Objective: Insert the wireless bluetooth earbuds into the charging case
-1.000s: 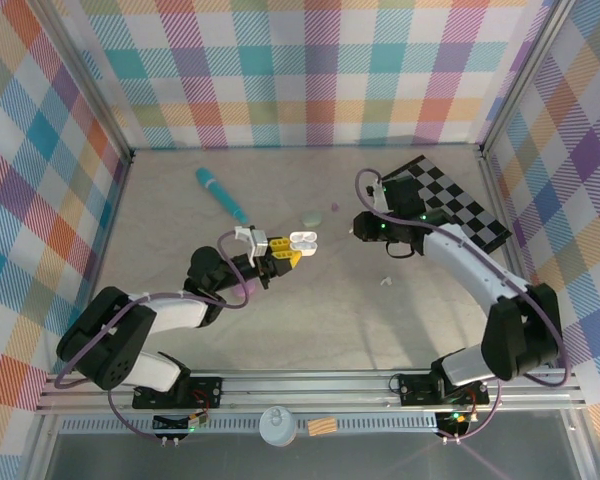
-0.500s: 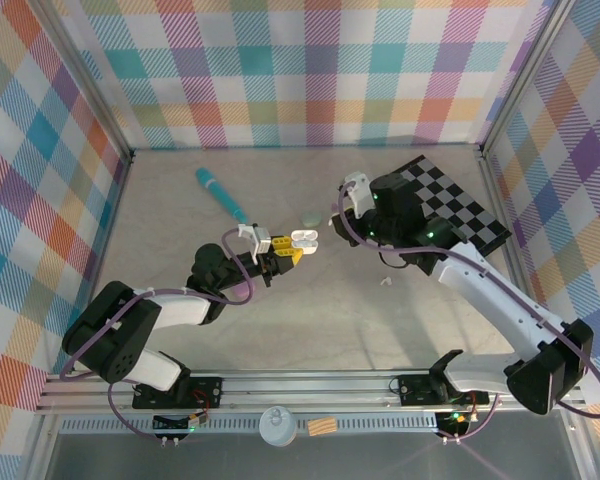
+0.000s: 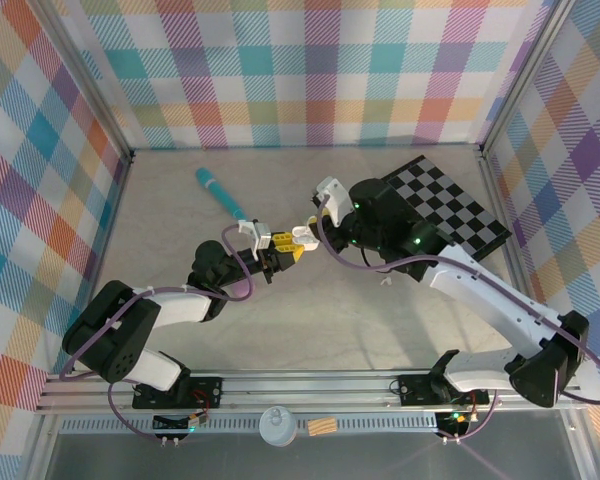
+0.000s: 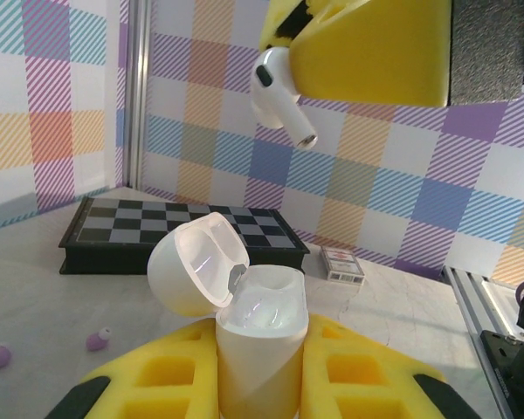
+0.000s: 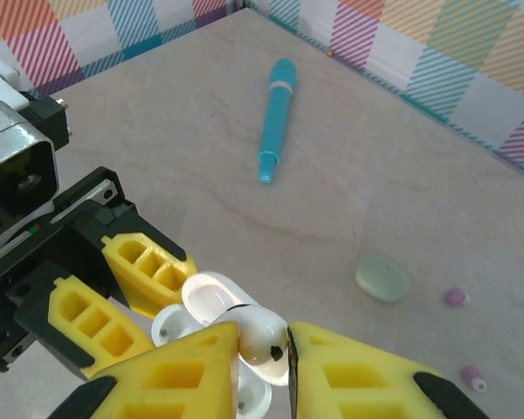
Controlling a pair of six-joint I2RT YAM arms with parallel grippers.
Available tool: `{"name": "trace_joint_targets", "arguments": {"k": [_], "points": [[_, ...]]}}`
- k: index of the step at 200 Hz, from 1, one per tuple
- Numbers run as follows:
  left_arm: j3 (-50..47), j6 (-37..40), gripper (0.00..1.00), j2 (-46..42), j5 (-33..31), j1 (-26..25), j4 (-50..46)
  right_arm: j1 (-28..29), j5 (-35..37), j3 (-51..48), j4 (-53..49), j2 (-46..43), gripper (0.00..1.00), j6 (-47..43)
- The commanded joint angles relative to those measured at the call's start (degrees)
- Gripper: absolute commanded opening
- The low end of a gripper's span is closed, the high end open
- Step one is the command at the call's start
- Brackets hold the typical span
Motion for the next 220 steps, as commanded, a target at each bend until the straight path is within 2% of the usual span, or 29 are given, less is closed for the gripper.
{"name": "trace_joint_targets", "arguments": {"k": [1,98,220], "points": [[1.6,-1.5,0.12,-0.4,1.2,0.5,2.1,1.1,1.6,1.8,2.3,1.9,0.21,-2.0],[2.4,-3.6,0.12,-1.3,-0.5,0.5,1.8,2.6,3.5,1.2,3.6,4.8,0.22,-3.5],[3.9,-3.6,0.12,-3.4,-2.7,0.5,-3.9,3.0,3.2,-0.4,4.5,5.3,0.22,-3.6]]}}
